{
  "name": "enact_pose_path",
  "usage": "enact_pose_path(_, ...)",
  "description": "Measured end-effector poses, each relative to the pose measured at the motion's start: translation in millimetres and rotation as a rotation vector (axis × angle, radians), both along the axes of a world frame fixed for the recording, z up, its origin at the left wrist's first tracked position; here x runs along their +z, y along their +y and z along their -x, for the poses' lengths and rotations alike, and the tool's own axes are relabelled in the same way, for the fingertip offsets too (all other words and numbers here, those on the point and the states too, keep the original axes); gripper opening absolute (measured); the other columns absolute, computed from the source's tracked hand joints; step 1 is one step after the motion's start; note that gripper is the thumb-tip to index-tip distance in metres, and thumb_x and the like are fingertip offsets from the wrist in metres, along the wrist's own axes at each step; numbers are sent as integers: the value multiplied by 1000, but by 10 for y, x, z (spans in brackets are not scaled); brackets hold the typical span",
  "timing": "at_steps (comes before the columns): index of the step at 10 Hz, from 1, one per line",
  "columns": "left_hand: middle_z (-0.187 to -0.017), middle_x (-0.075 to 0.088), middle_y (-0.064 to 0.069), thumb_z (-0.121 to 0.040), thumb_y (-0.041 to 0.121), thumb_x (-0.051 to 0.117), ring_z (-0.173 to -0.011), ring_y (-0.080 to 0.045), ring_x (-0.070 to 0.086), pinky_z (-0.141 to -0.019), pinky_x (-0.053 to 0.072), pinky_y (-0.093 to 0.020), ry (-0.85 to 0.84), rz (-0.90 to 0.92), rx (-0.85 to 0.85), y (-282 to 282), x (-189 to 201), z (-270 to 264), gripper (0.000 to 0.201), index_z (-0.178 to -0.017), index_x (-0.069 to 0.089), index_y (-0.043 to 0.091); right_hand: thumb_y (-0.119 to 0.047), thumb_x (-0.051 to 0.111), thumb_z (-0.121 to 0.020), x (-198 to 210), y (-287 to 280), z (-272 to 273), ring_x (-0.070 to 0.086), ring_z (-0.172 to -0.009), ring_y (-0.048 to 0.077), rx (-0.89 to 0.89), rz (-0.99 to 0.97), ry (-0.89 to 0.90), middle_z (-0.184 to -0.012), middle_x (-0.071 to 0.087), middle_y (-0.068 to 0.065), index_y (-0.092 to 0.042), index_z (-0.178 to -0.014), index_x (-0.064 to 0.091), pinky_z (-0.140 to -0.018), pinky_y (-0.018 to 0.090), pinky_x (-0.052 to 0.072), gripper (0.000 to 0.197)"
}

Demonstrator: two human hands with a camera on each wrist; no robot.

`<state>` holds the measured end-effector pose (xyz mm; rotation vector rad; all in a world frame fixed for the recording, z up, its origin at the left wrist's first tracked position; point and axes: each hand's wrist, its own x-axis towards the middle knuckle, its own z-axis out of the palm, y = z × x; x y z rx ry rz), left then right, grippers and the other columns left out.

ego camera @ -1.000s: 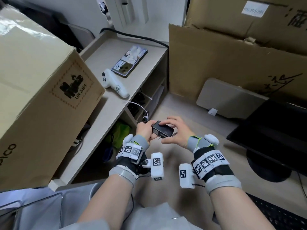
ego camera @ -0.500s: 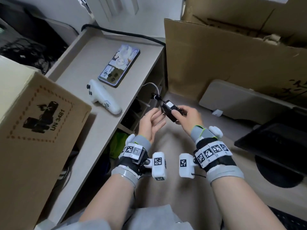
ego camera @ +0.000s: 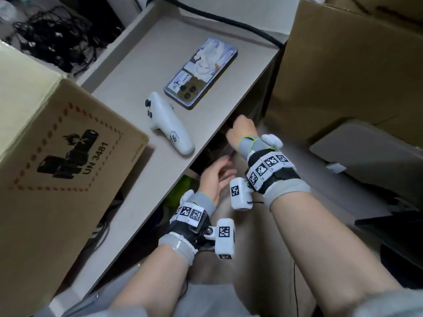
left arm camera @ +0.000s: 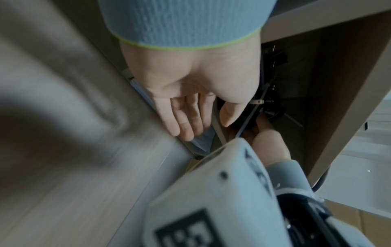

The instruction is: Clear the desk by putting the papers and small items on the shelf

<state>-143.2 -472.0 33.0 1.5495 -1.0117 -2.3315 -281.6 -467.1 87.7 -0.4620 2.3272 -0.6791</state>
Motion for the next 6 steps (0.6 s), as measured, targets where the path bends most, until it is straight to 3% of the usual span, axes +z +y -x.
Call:
enact_pose_path(1,-96,69,-4,-94,22,62,-68,-11,66,-83,55,-33,4,21,-19,-22,15,-5,35,-125,64,6,-16,55,-87,-59,73,3,59,-106,37,41,33,49,-114,61,21,0,-103,58,-88,38,46,22)
enact_pose_path(2,-97,71,-2,-95,20,58,-71,-11,67,-87,55,-32,18,34,-54,11,18,-25,32,-125,64,10,-24,60,-86,-100,230,-53,60,-94,31,28,186,42,-100,64,15,-7,-104,56,-83,33,46,25)
enact_pose_path(3,-91,72,0,-94,16,58,-73,-13,65,-89,54,-34,5,43,-61,25,22,-70,30,-123,64,11,-22,58,-88,-79,236,-92,61,-102,36,86,143,-3,-106,67,18,-6,-111,56,-79,31,44,29)
enact_pose_path(5,-91,71,-1,-94,14,58,-74,-14,66,-97,51,-40,-3,48,-65,37,80,-124,20,-112,64,17,-23,57,-89,-57,177,-115,58,-106,37,106,55,-83,-114,62,21,-10,-98,46,-74,29,36,20)
enact_pose_path(6,-90,72,0,-93,14,61,-72,-11,67,-94,53,-38,-1,89,-92,82,105,-131,25,-117,64,15,-21,57,-85,-166,311,-153,57,-117,32,22,180,-83,-127,61,14,-13,-128,48,-90,30,43,44)
